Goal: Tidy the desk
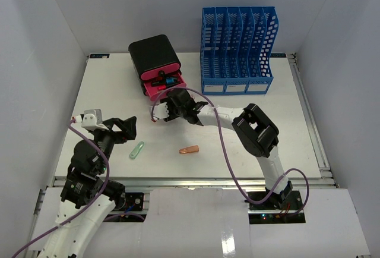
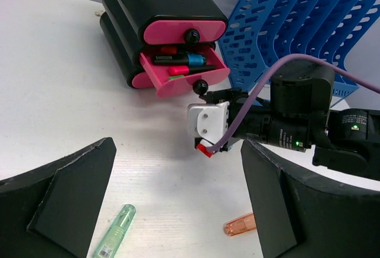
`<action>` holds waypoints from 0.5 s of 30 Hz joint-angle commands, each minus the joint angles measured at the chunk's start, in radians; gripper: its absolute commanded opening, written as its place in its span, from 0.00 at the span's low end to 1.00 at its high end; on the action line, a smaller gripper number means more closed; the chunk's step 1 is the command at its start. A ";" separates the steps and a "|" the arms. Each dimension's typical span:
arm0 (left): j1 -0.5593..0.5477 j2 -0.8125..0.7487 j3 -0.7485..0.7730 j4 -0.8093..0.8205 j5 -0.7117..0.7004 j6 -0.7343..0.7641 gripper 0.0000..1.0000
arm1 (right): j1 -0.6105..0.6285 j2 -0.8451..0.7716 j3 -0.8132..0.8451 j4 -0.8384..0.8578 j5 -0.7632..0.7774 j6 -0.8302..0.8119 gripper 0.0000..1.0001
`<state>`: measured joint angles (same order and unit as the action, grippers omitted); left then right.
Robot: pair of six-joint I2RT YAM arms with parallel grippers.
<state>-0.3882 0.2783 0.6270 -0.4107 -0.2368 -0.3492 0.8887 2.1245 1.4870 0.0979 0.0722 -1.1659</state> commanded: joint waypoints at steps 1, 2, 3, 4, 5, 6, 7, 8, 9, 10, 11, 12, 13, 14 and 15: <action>0.005 -0.001 -0.009 -0.007 -0.002 -0.005 0.98 | -0.012 0.054 0.134 0.093 0.035 0.003 0.59; 0.005 -0.001 -0.009 -0.008 -0.002 -0.005 0.98 | -0.016 0.068 0.164 0.094 0.039 0.008 0.60; 0.005 -0.001 -0.009 -0.008 -0.001 -0.005 0.98 | -0.019 0.082 0.193 0.095 0.043 0.012 0.61; 0.005 0.001 -0.009 -0.007 -0.001 -0.006 0.98 | -0.022 0.097 0.206 0.095 0.040 0.015 0.62; 0.005 0.001 -0.010 -0.007 0.000 -0.007 0.98 | -0.027 0.106 0.219 0.097 0.039 0.019 0.63; 0.005 0.002 -0.010 -0.006 0.001 -0.007 0.98 | -0.034 0.116 0.238 0.105 0.036 0.023 0.64; 0.005 0.005 -0.010 -0.005 0.002 -0.007 0.98 | -0.043 0.127 0.256 0.113 0.031 0.027 0.66; 0.005 0.010 -0.009 -0.005 0.004 -0.008 0.98 | -0.047 0.136 0.263 0.122 0.027 0.027 0.69; 0.005 0.014 -0.009 -0.005 0.006 -0.008 0.98 | -0.052 0.145 0.269 0.130 0.023 0.025 0.71; 0.005 0.017 -0.010 -0.004 0.008 -0.008 0.98 | -0.057 0.154 0.275 0.140 0.019 0.023 0.74; 0.005 0.020 -0.010 -0.004 0.010 -0.008 0.98 | -0.061 0.163 0.282 0.148 0.016 0.023 0.76; 0.005 0.023 -0.009 -0.004 0.011 -0.009 0.98 | -0.065 0.174 0.291 0.149 0.013 0.028 0.77; 0.005 0.026 -0.009 -0.004 0.012 -0.010 0.98 | -0.070 0.183 0.300 0.151 0.009 0.035 0.78; 0.005 0.028 -0.010 -0.004 0.015 -0.010 0.98 | -0.075 0.190 0.311 0.151 0.003 0.045 0.80; 0.004 0.030 -0.010 -0.004 0.017 -0.012 0.98 | -0.080 0.197 0.320 0.151 -0.004 0.055 0.82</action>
<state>-0.3882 0.2899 0.6270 -0.4107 -0.2353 -0.3559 0.8294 2.2850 1.7431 0.1891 0.0937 -1.1500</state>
